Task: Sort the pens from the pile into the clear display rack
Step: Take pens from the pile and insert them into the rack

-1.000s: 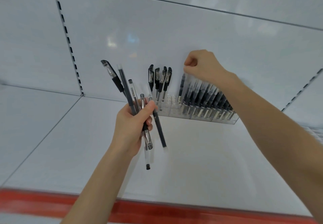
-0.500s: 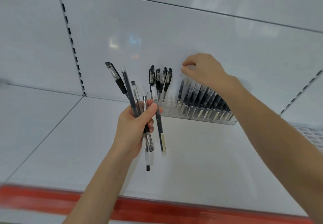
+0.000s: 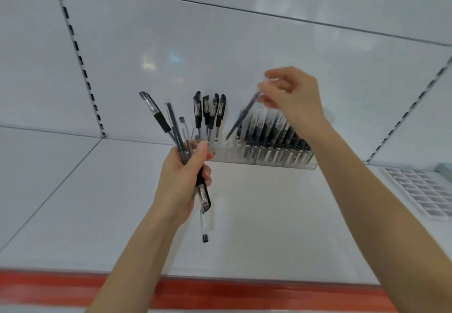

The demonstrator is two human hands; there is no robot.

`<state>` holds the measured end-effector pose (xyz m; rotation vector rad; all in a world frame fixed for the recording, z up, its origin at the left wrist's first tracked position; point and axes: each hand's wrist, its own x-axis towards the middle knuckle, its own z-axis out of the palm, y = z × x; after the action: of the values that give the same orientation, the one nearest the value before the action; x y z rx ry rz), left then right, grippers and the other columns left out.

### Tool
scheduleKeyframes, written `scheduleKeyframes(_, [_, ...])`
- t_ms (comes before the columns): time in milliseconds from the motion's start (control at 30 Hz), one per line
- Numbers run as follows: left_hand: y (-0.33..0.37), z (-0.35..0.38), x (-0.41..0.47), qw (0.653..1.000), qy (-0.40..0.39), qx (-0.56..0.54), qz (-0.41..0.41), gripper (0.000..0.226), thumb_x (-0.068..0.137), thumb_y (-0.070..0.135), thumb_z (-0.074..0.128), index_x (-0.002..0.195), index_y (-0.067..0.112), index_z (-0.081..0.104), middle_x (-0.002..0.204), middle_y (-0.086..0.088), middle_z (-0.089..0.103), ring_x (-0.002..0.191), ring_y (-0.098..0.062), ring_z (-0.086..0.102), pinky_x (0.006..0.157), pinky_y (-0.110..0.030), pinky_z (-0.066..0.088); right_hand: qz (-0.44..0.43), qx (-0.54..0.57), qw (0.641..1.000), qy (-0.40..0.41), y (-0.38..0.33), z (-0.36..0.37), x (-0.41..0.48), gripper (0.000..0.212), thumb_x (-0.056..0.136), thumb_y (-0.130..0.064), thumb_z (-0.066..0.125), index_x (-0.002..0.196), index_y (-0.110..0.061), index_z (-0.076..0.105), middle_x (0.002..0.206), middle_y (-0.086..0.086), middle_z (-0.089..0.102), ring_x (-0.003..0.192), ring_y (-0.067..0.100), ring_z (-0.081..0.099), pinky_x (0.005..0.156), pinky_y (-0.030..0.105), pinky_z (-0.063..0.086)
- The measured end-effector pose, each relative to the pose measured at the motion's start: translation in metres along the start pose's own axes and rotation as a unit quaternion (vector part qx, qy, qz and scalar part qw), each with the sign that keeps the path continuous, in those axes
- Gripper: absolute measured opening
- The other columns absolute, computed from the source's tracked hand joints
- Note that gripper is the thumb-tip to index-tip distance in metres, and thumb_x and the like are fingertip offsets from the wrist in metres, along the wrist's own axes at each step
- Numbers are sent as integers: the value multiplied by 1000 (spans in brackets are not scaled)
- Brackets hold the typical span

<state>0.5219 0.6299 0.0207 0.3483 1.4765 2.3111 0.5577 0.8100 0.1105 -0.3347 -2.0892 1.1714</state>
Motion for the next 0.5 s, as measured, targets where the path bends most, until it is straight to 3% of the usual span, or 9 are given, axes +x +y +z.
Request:
scheduleKeyframes(67, [0,-4,0,1000,13,4,-9,8,92,20,53,92,12,52,74,-1,55,44,-7,46,47,-24,37,-30,-47,998,43,8,-2,15,19,86,-10,59,106,-10,60,87,9,68,73,18,68,74,29,57])
scheduleKeyframes(133, [0,-7,-2,1000,19,-1,-17,9,92,19,53,95,11,52,72,-1,51,45,-8,47,47,-25,35,-52,-95,993,44,16,0,26,20,86,-10,58,106,-8,61,88,10,67,70,12,67,78,30,56])
scheduleKeyframes(200, [2,-8,-3,999,23,-20,-20,9,92,17,52,97,9,53,72,-1,48,47,-8,46,44,-21,39,-74,-139,987,17,21,5,31,20,87,-9,57,106,-7,62,89,9,66,61,0,62,77,23,54])
scheduleKeyframes(333, [3,-10,-6,999,14,-34,-28,8,93,15,51,87,11,54,70,-3,52,50,-10,48,43,-19,42,-101,-183,978,-21,24,8,36,21,87,-9,57,106,-5,64,86,4,64,56,-7,58,77,18,50])
scheduleKeyframes(500, [0,-11,-8,999,23,-31,-32,8,92,16,53,87,10,55,70,-4,61,53,-9,56,46,-19,48,-107,-208,970,-70,20,5,38,21,86,-8,59,106,-5,65,85,5,65,65,1,62,79,16,50])
